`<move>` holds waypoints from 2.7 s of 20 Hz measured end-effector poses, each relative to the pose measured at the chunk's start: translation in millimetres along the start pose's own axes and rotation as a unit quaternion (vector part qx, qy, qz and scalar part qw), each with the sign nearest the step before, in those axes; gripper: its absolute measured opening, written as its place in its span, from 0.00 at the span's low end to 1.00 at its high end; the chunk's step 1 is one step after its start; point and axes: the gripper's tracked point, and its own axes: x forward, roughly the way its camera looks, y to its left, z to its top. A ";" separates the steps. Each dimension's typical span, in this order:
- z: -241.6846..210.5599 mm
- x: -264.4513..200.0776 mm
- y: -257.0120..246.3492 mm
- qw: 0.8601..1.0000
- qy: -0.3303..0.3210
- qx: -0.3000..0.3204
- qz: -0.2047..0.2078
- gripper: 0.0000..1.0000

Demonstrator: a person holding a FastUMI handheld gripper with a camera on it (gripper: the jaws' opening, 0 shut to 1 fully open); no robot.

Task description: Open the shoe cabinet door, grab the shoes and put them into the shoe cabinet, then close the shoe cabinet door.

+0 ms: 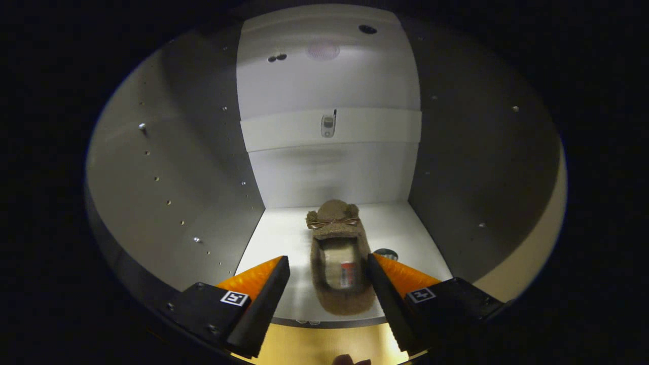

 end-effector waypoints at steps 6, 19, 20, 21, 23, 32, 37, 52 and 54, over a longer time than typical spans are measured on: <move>16.2 -130.4 -4.3 0.993 -0.110 -0.034 -0.001 0.99; -23.3 -407.0 -73.1 0.969 -0.242 -0.039 0.031 0.97; -25.8 -419.4 -87.3 0.968 -0.248 -0.039 0.021 0.97; -26.5 -432.4 -104.1 0.967 -0.253 -0.035 0.010 0.97; -25.9 -454.6 -144.3 0.963 -0.268 -0.017 -0.028 0.97; -26.2 -445.6 -264.9 0.953 -0.267 0.040 -0.136 0.97; -22.0 -416.8 -293.4 0.956 -0.249 0.030 -0.153 0.98; -28.9 -375.8 -236.7 0.977 -0.198 0.037 -0.066 0.98; -28.7 -370.9 -209.0 0.979 -0.199 0.031 -0.035 0.98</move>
